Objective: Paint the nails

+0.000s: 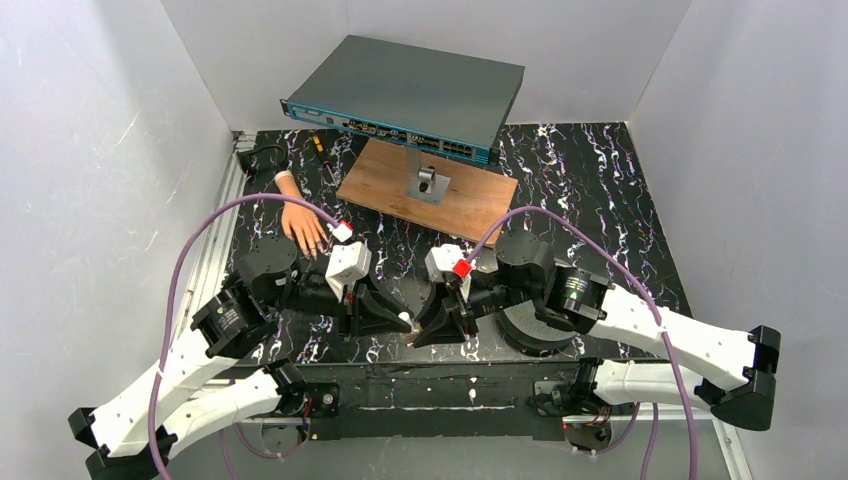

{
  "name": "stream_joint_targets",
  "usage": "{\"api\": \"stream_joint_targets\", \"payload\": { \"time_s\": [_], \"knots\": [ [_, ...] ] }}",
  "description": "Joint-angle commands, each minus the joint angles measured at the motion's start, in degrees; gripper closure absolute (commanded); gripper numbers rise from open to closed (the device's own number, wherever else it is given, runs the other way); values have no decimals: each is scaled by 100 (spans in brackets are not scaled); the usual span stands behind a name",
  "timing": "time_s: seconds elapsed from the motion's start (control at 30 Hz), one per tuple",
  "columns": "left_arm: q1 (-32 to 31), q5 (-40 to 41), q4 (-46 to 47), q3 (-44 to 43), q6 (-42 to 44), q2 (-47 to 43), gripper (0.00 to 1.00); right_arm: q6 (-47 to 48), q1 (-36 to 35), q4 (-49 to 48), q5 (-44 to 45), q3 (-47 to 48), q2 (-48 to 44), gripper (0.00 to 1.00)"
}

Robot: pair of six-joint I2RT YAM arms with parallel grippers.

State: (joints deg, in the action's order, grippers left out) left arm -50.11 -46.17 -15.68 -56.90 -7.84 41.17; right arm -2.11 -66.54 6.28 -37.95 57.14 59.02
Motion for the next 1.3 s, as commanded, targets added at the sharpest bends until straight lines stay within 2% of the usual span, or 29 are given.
{"api": "stream_joint_targets", "payload": {
  "time_s": [0.0, 0.1, 0.2, 0.37, 0.63, 0.77, 0.9, 1.0, 1.1, 1.2, 1.27],
  "knots": [
    [-34, -85, 170, 80, -12, -42, 100, 75, -8, -310, -79, 402, 4, 99],
    [-34, -3, 175, 148, -25, -100, 100, 80, -8, -374, 172, 383, -11, 99],
    [-34, 336, 160, 233, -42, -198, 100, 65, -12, -556, 863, 262, -88, 99],
    [-34, 1844, 173, 462, -279, -287, 100, -124, -8, -1160, 2380, -27, -125, 99],
    [-34, 3444, 689, 990, -1221, 82, 100, -179, -18, -1353, 4316, -108, 195, 99],
    [-34, 3643, 734, 1070, -1278, 177, 100, -256, -24, -1290, 4667, -58, 360, 99],
    [-34, 3623, 756, 1165, -1267, 157, 99, -280, -42, -1228, 4545, -69, 376, 99],
    [-34, 3582, 785, 1229, -1228, 63, 89, -281, -42, -1190, 4399, -82, 340, 99],
    [-35, 3626, 716, 1173, -1158, -50, 71, -272, -43, -1068, 4252, -62, 302, 99],
    [-33, 3755, 576, 1077, -1064, -245, 46, -274, -43, -892, 4232, -66, 213, 99],
    [-34, 3719, 426, 962, -897, -372, 33, -273, -43, -812, 4153, -117, 96, 99]
  ]
}}
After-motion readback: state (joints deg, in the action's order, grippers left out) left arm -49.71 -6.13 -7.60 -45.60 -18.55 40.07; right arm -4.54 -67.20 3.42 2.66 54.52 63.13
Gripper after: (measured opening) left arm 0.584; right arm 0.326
